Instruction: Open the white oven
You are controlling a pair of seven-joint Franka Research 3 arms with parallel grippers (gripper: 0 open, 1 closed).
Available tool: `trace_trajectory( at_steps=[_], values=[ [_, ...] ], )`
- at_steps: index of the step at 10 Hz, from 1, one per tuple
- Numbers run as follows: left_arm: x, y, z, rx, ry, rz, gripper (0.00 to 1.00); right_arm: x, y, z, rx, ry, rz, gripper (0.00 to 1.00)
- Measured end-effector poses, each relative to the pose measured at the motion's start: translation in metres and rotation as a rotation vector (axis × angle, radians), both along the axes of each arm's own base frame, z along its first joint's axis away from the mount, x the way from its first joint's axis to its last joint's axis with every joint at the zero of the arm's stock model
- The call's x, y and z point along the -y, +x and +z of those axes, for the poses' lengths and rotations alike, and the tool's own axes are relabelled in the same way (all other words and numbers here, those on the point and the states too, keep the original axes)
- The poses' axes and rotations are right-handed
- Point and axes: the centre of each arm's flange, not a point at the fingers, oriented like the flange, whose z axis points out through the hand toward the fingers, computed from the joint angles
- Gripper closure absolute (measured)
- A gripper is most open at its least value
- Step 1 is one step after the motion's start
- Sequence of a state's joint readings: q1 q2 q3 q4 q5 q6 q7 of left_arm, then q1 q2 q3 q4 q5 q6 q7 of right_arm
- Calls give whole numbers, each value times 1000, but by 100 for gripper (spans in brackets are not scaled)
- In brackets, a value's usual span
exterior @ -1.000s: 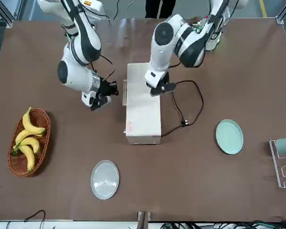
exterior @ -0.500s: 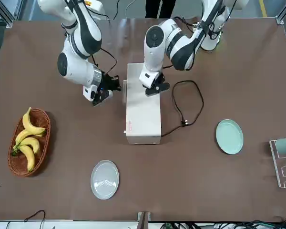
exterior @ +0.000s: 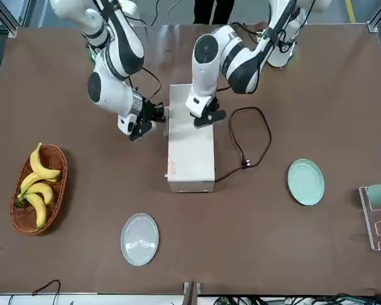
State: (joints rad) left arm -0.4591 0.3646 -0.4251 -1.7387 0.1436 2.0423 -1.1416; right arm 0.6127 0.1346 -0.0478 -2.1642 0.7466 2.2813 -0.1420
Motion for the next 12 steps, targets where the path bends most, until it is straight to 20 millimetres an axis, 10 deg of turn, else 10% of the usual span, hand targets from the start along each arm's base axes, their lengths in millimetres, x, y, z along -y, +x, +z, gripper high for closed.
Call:
trace_trajectory(
  at_steps=[7, 12],
  values=[
    [0, 0, 0, 0, -1, 2, 99, 3, 0, -3, 20, 1, 25, 98],
    [0, 0, 0, 1, -1, 3, 99, 72, 6, -46, 10, -96, 63, 98]
  ],
)
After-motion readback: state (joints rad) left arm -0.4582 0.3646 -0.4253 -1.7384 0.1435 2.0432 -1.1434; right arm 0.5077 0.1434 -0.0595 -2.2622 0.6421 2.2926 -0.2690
